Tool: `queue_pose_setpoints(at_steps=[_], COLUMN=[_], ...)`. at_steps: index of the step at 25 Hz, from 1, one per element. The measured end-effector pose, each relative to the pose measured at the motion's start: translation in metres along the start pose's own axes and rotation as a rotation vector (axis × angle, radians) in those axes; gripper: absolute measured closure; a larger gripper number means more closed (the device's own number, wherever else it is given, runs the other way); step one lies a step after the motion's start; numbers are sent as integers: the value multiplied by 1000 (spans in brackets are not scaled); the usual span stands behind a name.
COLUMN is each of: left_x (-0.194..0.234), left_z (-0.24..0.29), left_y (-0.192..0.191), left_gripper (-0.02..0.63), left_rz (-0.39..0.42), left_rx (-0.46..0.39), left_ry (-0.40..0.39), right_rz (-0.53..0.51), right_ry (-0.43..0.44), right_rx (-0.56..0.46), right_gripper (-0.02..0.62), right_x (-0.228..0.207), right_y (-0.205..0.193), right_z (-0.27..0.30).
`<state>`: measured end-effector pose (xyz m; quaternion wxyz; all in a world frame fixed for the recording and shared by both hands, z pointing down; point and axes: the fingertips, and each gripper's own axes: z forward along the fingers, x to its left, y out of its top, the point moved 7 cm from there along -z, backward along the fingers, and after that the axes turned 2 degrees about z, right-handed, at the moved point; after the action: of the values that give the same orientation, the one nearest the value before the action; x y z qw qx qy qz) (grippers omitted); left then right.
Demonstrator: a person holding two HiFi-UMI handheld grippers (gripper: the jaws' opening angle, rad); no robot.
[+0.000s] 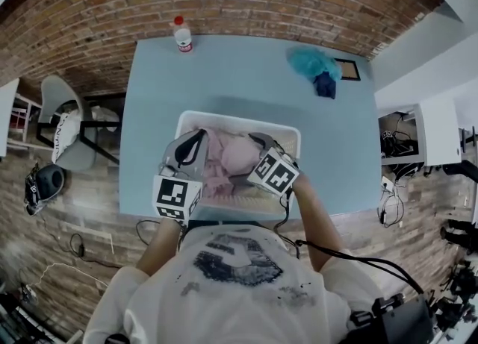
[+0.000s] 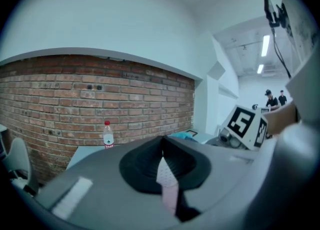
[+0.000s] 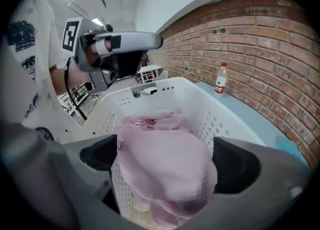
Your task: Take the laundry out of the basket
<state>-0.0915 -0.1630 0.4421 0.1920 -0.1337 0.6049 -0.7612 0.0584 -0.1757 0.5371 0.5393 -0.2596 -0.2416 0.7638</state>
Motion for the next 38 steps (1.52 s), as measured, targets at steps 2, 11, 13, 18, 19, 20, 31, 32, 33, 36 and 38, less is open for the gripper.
queue_pose_setpoints(at_steps=[2, 11, 13, 18, 19, 20, 31, 32, 33, 36, 38], left_x=[2, 11, 12, 13, 14, 15, 27, 27, 27, 27, 29], left_z=[-2, -3, -2, -4, -5, -6, -14, -14, -14, -15, -16], left_y=[-2, -5, -5, -6, -7, -8, -13, -12, -12, -10, -10], left_gripper=[615, 615, 615, 615, 615, 615, 615, 615, 615, 615, 615], left_rz=[-1, -7, -9, -13, -14, -14, -26, -23, -19, -12, -15], left_rx=[6, 18, 17, 17, 19, 21, 31, 30, 30, 26, 26], left_ry=[2, 16, 18, 15, 14, 15, 21, 18, 16, 11, 8], right_rz=[-11, -96, -110, -139, -128, -113, -106, -121, -140, -202, -226], right_ry=[10, 38, 31, -52, -61, -65, -69, -82, -98, -146, -170], right_rx=[40, 199, 251, 309, 304, 299, 331, 337, 346, 359, 352], right_gripper=[5, 5, 5, 5, 5, 5, 85, 126, 151, 231, 277], right_x=[-2, -9, -11, -19, -21, -21, -21, -19, -18, -11, -6], right_y=[-5, -18, -27, -52, -55, -57, -54, -53, -52, -46, -41], right_z=[10, 53, 65, 92, 95, 97, 102, 101, 99, 94, 89])
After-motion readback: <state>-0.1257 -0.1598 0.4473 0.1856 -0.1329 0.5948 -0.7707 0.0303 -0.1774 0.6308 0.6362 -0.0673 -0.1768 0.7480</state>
